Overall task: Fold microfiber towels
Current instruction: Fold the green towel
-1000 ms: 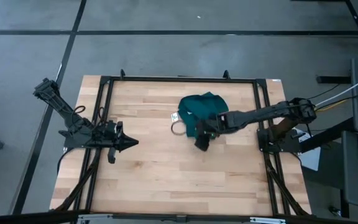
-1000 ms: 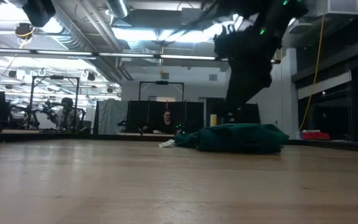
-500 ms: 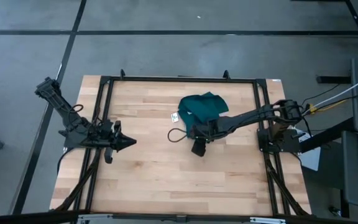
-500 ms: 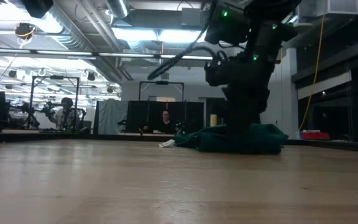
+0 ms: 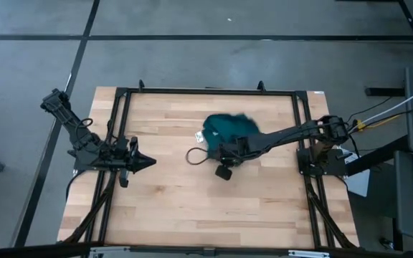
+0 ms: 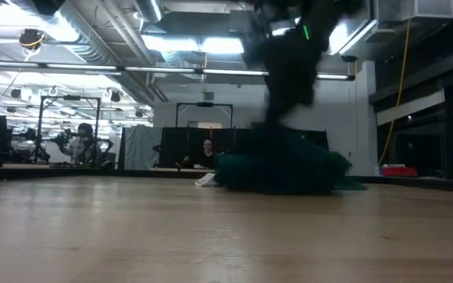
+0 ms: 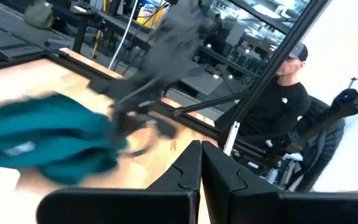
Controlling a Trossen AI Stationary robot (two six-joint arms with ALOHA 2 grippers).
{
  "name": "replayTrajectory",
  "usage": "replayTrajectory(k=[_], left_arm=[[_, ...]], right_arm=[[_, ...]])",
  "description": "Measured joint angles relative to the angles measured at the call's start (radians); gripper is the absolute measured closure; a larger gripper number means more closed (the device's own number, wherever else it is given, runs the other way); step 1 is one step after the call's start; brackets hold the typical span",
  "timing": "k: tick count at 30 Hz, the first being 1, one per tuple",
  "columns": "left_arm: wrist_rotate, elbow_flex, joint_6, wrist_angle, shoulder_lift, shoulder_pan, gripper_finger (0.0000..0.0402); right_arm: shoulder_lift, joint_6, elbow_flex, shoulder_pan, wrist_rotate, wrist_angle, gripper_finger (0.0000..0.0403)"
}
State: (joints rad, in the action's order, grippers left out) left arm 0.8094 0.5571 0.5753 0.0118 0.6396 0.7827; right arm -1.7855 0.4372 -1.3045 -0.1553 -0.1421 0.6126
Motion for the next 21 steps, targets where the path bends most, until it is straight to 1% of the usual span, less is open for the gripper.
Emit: replayTrajectory(k=[4, 9, 10, 11, 12, 13, 14, 15, 16, 17, 18, 20, 21], left_arm=[[0.064, 0.0, -0.034, 0.0, -0.006, 0.032, 0.0398], [0.152, 0.0, -0.085, 0.0, -0.032, 0.086, 0.0398], [0.17, 0.0, -0.096, 0.0, -0.039, 0.096, 0.0398], [0.184, 0.0, -0.105, -0.001, -0.047, 0.106, 0.0398], [0.19, 0.0, -0.114, -0.001, -0.055, 0.115, 0.0398], [0.193, 0.0, -0.128, 0.0, -0.063, 0.123, 0.0398], [0.196, 0.0, -0.141, 0.0, -0.07, 0.129, 0.0398], [0.199, 0.0, -0.152, 0.002, -0.076, 0.133, 0.0398], [0.2, 0.0, -0.159, 0.008, -0.083, 0.134, 0.0398], [0.201, 0.0, -0.16, 0.014, -0.089, 0.134, 0.0398], [0.202, 0.0, -0.16, 0.018, -0.095, 0.134, 0.0398], [0.204, 0.0, -0.161, 0.022, -0.105, 0.135, 0.0398], [0.203, 0.0, -0.163, 0.022, -0.107, 0.135, 0.0398]], right_arm=[[0.0, -0.088, -0.205, -0.06, -0.022, 0.002, 0.04], [0.002, -0.168, -0.435, -0.087, -0.123, 0.006, 0.0401], [0.002, -0.171, -0.477, -0.085, -0.129, 0.041, 0.0401], [0.003, -0.171, -0.52, -0.085, -0.144, 0.118, 0.0401], [0.008, -0.164, -0.552, -0.091, -0.183, 0.225, 0.0401], [0.013, -0.161, -0.566, -0.099, -0.232, 0.319, 0.0401], [0.013, -0.161, -0.572, -0.103, -0.252, 0.352, 0.0401], [0.011, -0.161, -0.576, -0.104, -0.227, 0.322, 0.0401], [0.009, -0.16, -0.58, -0.104, -0.179, 0.29, 0.0401], [0.009, -0.157, -0.582, -0.105, -0.145, 0.305, 0.0401], [0.008, -0.144, -0.582, -0.113, -0.148, 0.373, 0.0402], [0.006, -0.102, -0.545, -0.127, -0.247, 0.541, 0.0402], [0.005, -0.091, -0.52, -0.128, -0.287, 0.565, 0.0402]])
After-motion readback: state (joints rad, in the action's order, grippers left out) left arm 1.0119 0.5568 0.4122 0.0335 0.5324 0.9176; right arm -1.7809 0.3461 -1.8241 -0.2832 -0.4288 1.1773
